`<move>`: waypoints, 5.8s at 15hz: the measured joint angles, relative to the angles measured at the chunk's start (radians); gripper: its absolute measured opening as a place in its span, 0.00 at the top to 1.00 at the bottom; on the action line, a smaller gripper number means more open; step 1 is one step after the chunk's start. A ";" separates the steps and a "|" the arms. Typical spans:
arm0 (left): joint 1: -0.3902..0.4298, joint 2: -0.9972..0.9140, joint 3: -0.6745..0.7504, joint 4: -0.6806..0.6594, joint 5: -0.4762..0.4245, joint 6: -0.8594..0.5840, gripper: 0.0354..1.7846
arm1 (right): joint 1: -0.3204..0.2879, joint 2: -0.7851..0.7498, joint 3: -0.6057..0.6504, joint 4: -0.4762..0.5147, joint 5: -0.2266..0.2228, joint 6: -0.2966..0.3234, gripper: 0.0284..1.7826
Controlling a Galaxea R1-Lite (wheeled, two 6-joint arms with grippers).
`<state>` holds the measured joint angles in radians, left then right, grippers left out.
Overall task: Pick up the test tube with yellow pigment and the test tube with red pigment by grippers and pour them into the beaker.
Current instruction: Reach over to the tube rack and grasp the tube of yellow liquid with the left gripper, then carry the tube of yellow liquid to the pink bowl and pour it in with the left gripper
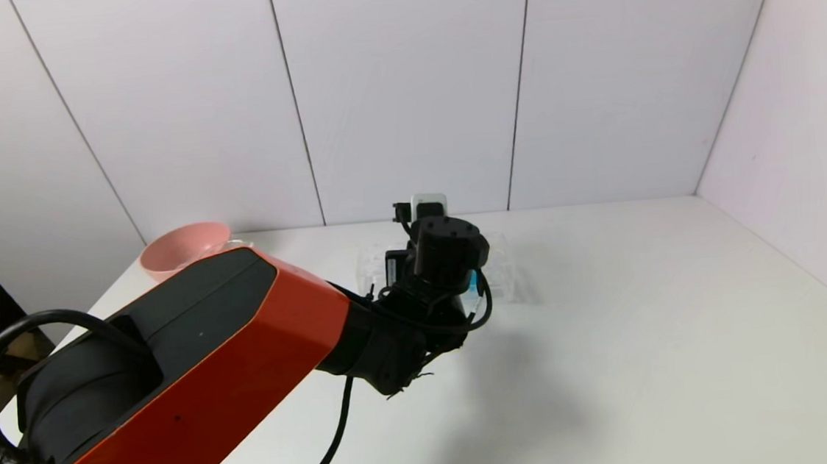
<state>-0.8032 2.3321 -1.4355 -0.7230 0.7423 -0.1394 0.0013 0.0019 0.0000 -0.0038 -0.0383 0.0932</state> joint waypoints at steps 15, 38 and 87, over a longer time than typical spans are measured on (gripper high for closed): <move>-0.003 -0.099 -0.031 -0.023 -0.014 0.088 0.78 | 0.000 0.000 0.000 0.000 0.000 0.000 0.04; 0.812 -0.849 0.775 -0.009 -1.183 0.154 0.78 | 0.000 0.000 0.000 0.000 0.000 0.000 0.04; 0.774 -0.261 -0.570 1.552 -0.611 1.089 0.78 | 0.000 0.000 0.000 0.000 0.000 0.000 0.04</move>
<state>-0.0287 2.0715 -2.0055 0.8294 0.1313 0.9496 0.0013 0.0019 0.0000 -0.0043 -0.0379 0.0928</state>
